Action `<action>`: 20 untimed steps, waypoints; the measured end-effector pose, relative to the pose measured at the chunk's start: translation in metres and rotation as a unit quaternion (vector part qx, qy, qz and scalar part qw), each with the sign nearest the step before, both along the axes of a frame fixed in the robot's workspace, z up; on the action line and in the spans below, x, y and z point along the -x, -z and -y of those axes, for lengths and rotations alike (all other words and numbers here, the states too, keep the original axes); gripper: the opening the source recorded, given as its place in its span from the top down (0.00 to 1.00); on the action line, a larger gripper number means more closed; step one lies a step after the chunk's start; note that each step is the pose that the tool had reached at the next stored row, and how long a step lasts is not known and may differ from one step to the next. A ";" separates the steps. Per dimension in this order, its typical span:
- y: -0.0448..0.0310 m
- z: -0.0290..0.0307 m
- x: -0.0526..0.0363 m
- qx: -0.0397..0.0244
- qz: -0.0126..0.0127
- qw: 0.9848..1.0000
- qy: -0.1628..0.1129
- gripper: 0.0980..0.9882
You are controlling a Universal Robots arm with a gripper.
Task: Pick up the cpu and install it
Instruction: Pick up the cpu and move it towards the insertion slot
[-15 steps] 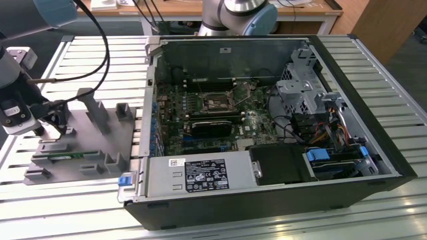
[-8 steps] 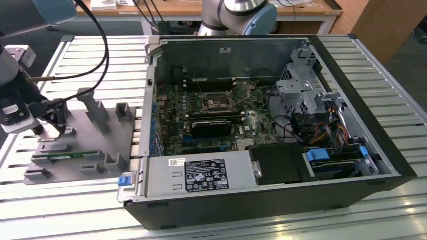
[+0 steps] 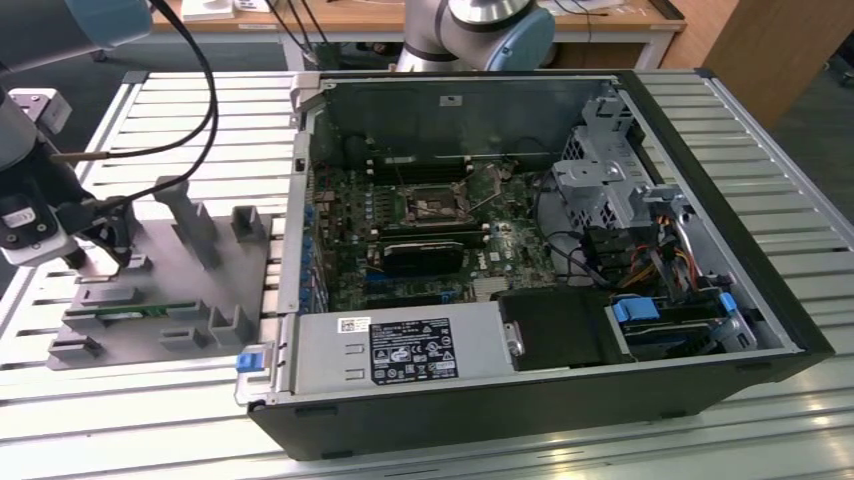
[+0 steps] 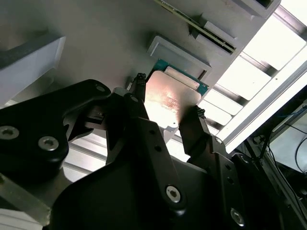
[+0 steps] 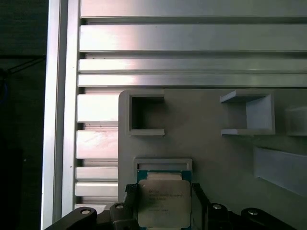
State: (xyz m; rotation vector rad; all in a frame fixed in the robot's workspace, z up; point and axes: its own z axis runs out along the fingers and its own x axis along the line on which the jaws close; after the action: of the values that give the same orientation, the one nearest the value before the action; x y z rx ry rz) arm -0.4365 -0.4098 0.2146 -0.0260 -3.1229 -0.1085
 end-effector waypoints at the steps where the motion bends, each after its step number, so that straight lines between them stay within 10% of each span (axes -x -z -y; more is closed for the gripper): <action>1: -0.0002 0.0000 0.0000 0.000 0.000 1.000 0.000 0.51; 20: -0.0048 -0.0006 0.0000 0.000 0.000 1.000 0.000 0.51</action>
State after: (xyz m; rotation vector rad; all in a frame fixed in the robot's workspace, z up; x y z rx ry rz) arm -0.4364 -0.4092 0.2194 -0.0260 -3.1228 -0.1085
